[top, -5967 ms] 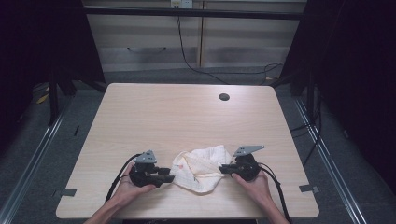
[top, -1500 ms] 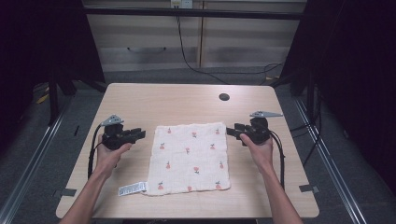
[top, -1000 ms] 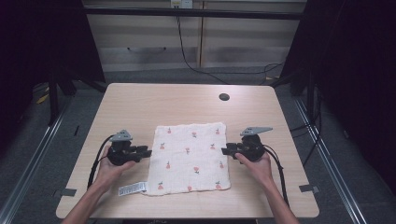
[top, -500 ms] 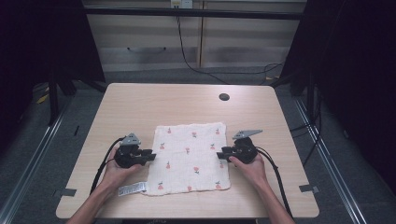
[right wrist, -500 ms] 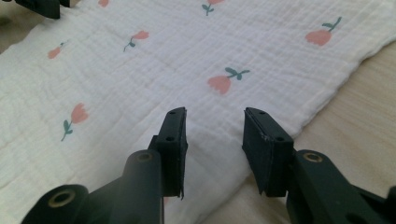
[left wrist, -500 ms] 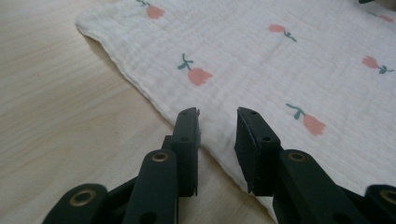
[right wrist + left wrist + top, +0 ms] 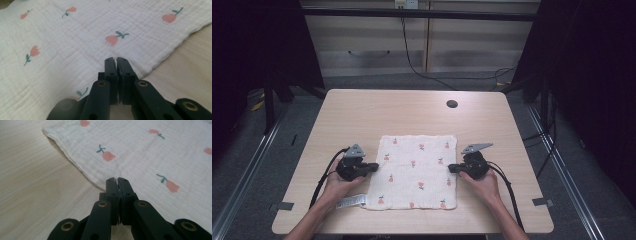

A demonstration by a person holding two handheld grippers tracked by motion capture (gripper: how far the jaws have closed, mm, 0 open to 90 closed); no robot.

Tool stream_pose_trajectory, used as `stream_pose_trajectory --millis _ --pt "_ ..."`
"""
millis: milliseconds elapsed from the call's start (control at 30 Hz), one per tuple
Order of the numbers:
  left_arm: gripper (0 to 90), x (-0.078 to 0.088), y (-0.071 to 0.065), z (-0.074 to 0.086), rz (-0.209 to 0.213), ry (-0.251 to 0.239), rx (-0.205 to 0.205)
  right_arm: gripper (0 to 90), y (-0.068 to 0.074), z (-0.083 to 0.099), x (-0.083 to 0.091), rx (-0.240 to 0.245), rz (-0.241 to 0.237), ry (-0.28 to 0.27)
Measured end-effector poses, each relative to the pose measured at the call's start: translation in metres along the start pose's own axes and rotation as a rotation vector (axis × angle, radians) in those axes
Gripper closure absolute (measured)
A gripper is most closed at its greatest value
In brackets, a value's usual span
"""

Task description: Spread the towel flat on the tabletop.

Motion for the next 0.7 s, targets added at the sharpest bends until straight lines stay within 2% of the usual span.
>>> stream_pose_trajectory --millis 133,300,433,633,700 --pt "88.1 0.0 -0.002 0.001 0.003 -0.002 0.006 89.4 0.002 0.005 0.004 0.005 0.003 0.0" --pt "88.2 0.002 -0.01 0.004 0.018 0.004 -0.001 89.5 0.006 0.012 0.008 -0.008 -0.017 0.001" --pt "88.1 0.004 -0.016 0.007 0.032 0.012 0.006 89.4 0.01 0.018 0.012 0.006 -0.018 0.007" --pt "88.1 0.008 -0.023 0.011 0.048 0.021 0.002 89.4 0.016 0.027 0.017 -0.002 -0.032 0.004" --pt "87.8 0.011 -0.027 0.014 0.042 0.032 -0.012 89.2 0.018 0.029 0.019 -0.001 -0.032 0.01"
Point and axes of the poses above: each handheld gripper's, and its own axes: x roughly backward along the jaws, z roughly out of its underside, y roughly to its left, the point moved 1 cm from there along -x, roughly forward along the jaws, and after that the axes turned 7 degrees about y, right-handed, at the moved point
